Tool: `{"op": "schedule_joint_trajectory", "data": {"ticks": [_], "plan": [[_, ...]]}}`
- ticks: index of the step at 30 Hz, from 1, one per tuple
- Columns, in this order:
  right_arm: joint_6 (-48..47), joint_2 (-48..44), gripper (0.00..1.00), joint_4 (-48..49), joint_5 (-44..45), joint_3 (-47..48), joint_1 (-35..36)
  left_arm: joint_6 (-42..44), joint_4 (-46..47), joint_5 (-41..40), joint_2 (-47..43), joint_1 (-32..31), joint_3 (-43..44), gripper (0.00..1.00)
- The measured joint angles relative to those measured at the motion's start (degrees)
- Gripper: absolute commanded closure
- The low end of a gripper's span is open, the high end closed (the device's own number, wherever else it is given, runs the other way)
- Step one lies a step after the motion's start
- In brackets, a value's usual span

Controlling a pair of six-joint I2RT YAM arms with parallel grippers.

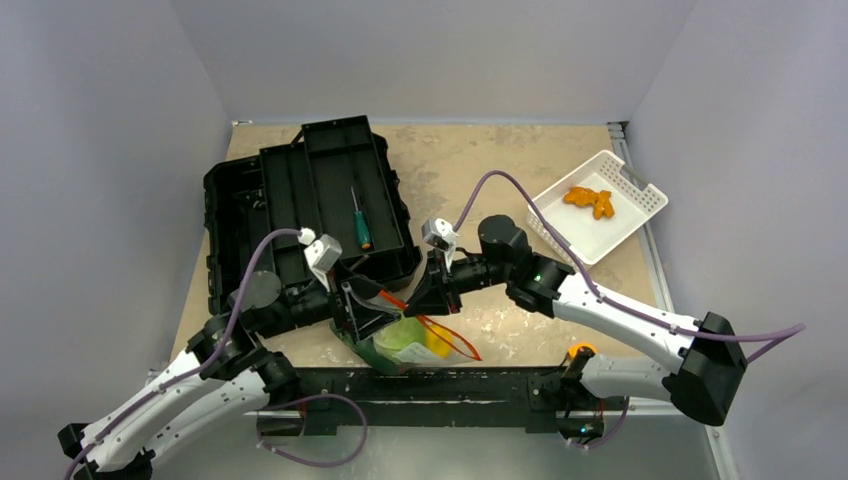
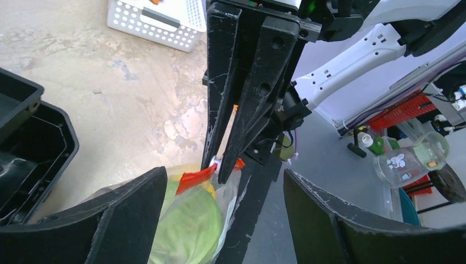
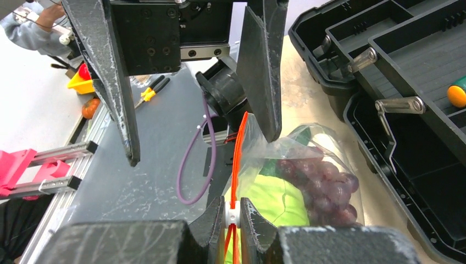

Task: Place the food in the zip-top bag and seal the zipper
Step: Zip the zipper food storage bag at the center of the board.

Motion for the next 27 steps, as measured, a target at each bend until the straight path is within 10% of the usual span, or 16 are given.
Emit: {"op": "schedule_joint_trajectory", "data": {"ticks": [11, 21, 27], "plan": [[0.7, 0.3, 1.0, 0.6, -0.6, 0.1, 0.0, 0.5, 1.4, 4.1, 6.6, 0.0, 1.2, 0.48], [1.5, 0.3, 1.0, 1.4, -0.6, 0.1, 0.0, 2.0, -1.3, 0.6, 6.2, 0.2, 1.2, 0.99], [1.5, 0.3, 1.0, 1.9, 0.2, 0.1, 0.0, 2.0, -1.9, -1.6, 4.9, 0.1, 1.3, 1.0]]}}
